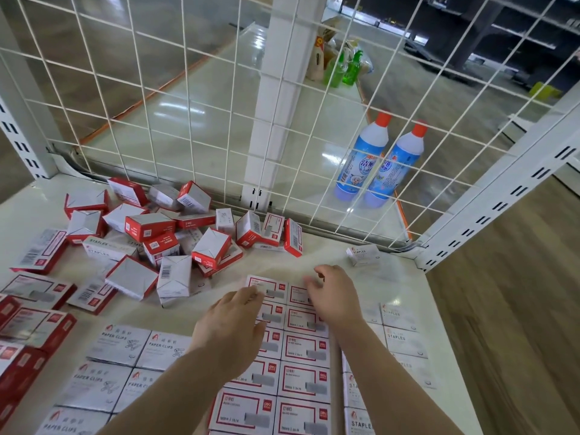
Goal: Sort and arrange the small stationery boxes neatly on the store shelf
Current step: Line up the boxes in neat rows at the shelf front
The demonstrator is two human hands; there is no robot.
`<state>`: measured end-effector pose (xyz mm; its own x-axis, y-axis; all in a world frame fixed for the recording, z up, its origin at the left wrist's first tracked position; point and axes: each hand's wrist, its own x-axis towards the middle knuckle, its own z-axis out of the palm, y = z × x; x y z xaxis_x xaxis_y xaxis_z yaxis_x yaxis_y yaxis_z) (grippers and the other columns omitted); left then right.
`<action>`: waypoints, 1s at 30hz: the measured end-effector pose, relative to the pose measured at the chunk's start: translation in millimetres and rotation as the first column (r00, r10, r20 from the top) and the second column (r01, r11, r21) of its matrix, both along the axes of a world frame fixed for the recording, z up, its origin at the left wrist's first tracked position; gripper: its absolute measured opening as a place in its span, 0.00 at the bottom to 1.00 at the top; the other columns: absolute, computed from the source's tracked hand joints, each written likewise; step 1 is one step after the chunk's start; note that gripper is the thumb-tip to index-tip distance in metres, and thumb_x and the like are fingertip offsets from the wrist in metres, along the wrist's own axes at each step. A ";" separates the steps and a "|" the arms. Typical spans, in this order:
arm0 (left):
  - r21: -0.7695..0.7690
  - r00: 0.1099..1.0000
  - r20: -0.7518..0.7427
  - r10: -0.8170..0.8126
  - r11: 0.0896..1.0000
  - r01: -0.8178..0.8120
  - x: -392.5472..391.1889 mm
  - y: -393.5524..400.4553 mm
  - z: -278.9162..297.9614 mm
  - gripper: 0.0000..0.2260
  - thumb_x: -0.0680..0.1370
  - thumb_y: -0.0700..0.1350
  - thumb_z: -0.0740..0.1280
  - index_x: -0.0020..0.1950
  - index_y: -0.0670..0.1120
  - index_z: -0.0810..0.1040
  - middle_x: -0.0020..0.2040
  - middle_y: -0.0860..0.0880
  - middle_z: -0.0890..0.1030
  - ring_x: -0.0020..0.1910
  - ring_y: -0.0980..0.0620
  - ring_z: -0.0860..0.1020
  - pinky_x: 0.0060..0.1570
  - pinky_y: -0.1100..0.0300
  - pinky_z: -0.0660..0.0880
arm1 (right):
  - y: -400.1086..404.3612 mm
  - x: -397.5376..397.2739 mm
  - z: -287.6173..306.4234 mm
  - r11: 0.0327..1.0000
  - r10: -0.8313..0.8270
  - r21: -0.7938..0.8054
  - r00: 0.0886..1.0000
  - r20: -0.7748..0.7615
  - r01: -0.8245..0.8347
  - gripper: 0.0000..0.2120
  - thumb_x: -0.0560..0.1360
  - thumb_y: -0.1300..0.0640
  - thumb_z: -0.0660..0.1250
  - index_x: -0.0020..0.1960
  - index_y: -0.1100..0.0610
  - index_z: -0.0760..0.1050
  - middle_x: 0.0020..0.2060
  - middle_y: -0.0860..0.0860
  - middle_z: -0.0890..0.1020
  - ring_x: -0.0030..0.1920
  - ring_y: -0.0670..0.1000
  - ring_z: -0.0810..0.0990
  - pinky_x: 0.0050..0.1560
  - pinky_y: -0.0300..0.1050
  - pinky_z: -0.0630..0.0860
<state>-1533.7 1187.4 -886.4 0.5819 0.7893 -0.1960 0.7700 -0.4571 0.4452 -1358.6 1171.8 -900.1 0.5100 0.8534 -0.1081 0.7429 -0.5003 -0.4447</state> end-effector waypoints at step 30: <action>-0.070 0.993 -0.099 -0.065 0.996 0.058 9.7 9.3 14.3 0.18 0.79 0.49 0.60 0.70 0.52 0.68 0.70 0.53 0.67 0.66 0.53 0.68 0.62 0.58 0.68 | 8.8 0.6 0.5 0.963 -0.206 0.087 0.905 -0.373 0.255 0.16 0.73 0.52 0.66 0.29 0.56 0.70 0.24 0.51 0.71 0.28 0.52 0.73 0.36 0.47 0.74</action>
